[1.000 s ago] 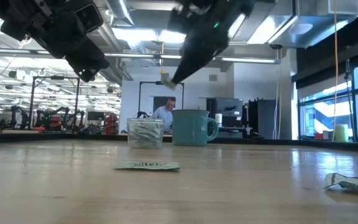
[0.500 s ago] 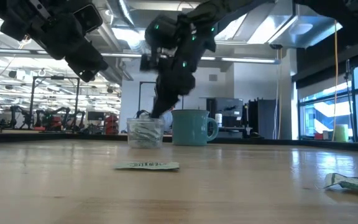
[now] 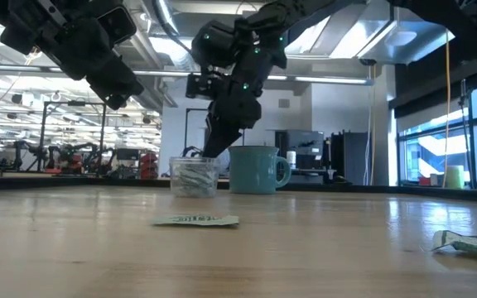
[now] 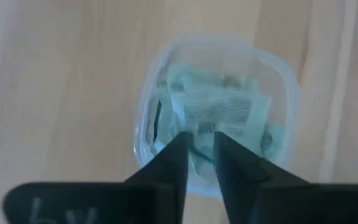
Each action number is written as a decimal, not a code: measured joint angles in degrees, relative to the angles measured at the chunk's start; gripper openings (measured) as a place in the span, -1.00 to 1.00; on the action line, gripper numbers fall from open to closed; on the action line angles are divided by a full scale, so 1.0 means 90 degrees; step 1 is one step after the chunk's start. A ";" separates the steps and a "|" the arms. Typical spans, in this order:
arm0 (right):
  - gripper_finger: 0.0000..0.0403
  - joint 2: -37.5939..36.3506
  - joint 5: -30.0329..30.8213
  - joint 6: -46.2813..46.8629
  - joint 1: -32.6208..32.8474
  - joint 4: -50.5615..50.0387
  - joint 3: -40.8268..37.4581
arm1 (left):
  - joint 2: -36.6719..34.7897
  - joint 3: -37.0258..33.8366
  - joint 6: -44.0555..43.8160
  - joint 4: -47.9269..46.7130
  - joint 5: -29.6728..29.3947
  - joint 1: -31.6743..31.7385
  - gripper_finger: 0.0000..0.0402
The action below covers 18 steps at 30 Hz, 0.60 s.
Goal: Pick and place Stevia / Truvia into bins
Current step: Put the green stevia packet into the transparent container
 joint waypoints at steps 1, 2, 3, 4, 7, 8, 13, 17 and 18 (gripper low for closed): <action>-0.59 -0.0025 0.0056 0.0005 0.0002 -0.0105 0.0032 | 0.0000 0.0002 0.0000 0.0000 0.0000 0.0000 -0.54; -0.55 -0.0040 0.0122 0.0012 0.0007 -0.0205 0.0061 | 0.0000 0.0000 0.0000 0.0000 0.0000 0.0000 -0.54; -0.51 -0.0057 0.0211 0.0018 0.0010 -0.0214 0.0112 | 0.0000 0.0002 0.0002 0.0002 0.0000 0.0000 -0.54; -0.47 -0.0101 0.0237 0.0047 0.0012 -0.0278 0.0177 | 0.0000 0.0002 0.0002 0.0002 0.0000 0.0000 -0.54; -0.41 -0.0434 0.0087 0.0387 0.0026 -0.0741 0.0286 | 0.0001 0.0002 0.0220 -0.0001 0.0000 0.0000 -0.54; -0.40 -0.0584 -0.0056 0.0493 0.0040 -0.0922 0.0277 | 0.0003 0.0002 0.0376 -0.0009 0.0000 0.0000 -0.54; -0.39 -0.1880 -0.0281 0.1198 0.0338 -0.0987 -0.0739 | 0.0194 0.0005 0.1026 0.0282 0.0034 -0.0038 -0.54; -0.39 -0.3207 0.0488 0.1909 0.0761 -0.0121 -0.2270 | 0.0660 0.0009 0.1543 0.0947 0.0046 -0.0276 -0.54; -0.39 -0.3528 0.0707 0.2128 0.0875 0.0124 -0.2670 | 0.0827 0.0024 0.1662 0.1148 0.0046 -0.0354 -0.54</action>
